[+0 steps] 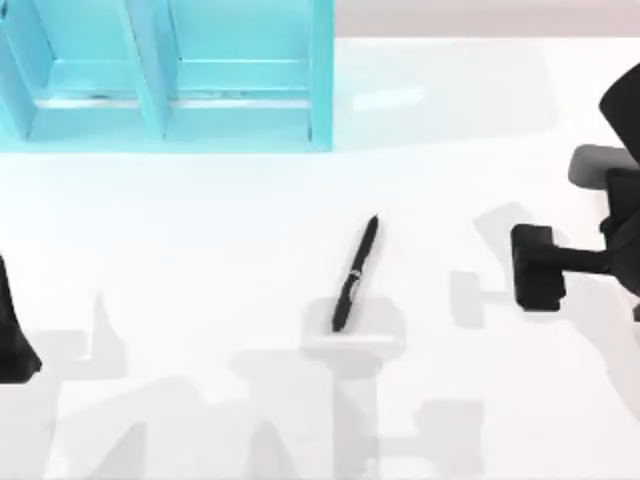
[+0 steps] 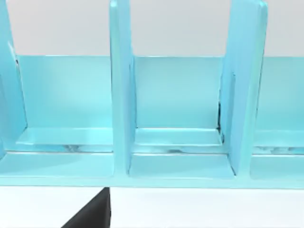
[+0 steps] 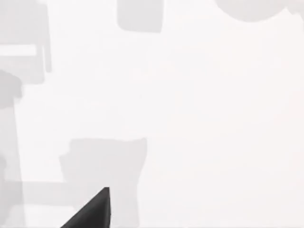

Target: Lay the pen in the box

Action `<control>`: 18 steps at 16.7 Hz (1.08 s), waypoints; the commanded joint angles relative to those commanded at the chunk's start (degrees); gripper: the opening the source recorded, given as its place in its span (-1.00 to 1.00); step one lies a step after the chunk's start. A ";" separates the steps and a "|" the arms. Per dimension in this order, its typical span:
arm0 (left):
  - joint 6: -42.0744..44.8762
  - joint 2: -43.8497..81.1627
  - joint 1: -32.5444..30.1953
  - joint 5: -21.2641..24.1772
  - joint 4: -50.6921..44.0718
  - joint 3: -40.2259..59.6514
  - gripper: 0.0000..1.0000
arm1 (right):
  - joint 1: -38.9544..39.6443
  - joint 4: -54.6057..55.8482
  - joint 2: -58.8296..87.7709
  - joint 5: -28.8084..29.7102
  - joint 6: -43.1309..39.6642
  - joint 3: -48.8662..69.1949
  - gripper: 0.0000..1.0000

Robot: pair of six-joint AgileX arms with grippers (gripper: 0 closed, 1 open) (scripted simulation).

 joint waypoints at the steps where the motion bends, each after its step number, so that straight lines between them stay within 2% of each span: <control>1: 0.00 0.00 0.00 0.00 0.00 0.00 1.00 | 1.61 -4.33 6.71 0.32 2.24 5.73 1.00; 6: 0.00 0.00 0.00 0.00 0.00 0.00 1.00 | 7.87 -22.19 36.86 3.30 13.10 36.16 1.00; 10: 0.00 0.00 0.00 0.00 0.00 0.00 1.00 | 11.12 -30.84 54.26 6.45 20.98 59.84 1.00; 14: 0.00 0.00 0.00 0.00 0.00 0.00 1.00 | 13.25 -34.43 65.03 8.97 27.12 78.38 1.00; 18: 0.00 0.00 0.00 0.00 0.00 0.00 1.00 | 14.44 -34.99 69.87 10.21 30.60 87.96 1.00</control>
